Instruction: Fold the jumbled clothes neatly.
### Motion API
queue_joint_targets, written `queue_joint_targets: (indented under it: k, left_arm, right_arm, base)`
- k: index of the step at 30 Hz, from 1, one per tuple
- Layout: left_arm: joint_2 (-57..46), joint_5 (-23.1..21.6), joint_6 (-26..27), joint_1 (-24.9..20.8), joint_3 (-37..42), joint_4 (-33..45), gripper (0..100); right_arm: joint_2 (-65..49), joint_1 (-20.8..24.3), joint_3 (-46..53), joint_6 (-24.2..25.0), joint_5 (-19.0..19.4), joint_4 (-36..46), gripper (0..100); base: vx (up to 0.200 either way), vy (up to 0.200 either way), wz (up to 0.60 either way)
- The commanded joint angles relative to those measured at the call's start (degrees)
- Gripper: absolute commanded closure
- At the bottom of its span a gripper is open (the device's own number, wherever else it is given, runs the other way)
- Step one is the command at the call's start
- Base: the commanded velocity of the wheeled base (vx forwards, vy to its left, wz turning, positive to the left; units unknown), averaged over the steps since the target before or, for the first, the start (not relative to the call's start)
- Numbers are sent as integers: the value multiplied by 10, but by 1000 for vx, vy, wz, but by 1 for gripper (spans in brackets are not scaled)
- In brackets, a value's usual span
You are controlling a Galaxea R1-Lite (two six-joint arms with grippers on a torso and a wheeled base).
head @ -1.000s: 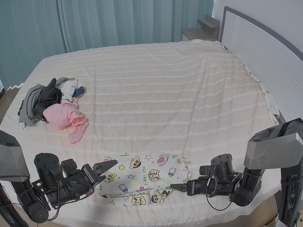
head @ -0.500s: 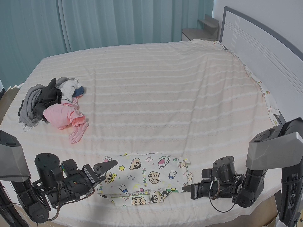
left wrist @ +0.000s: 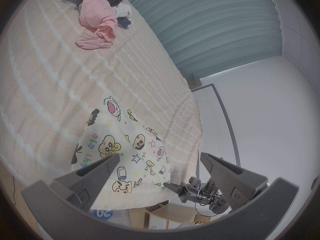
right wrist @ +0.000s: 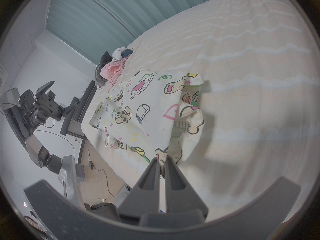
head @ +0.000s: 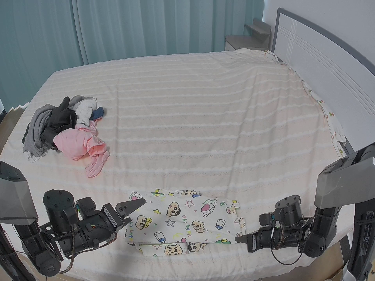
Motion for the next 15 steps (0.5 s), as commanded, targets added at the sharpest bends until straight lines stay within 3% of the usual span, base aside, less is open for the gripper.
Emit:
queue_joint_targets:
  k: [1, 7, 8, 14, 15]
  left_arm:
    - [2, -1, 0, -1, 9, -7, 0]
    - [11, 0, 2, 0, 9, -8, 0]
    - [13, 0, 3, 0, 9, -7, 0]
    - [26, 3, 6, 5, 7, -8, 0]
    - [36, 3, 9, 18, 4, -8, 0]
  right_arm:
    - [1, 4, 5, -2, 0, 1, 100]
    - [3, 10, 20, -13, 0, 2, 100]
    - [2, 10, 24, -17, -1, 1, 0]
    - [-11, 9, 42, -20, -3, -11, 0]
    - [-44, 4, 71, -17, -11, -43, 0]
  base:
    - [0, 0, 0]
    - [0, 0, 0]
    - [0, 0, 0]
    - [0, 0, 0]
    - [0, 0, 0]
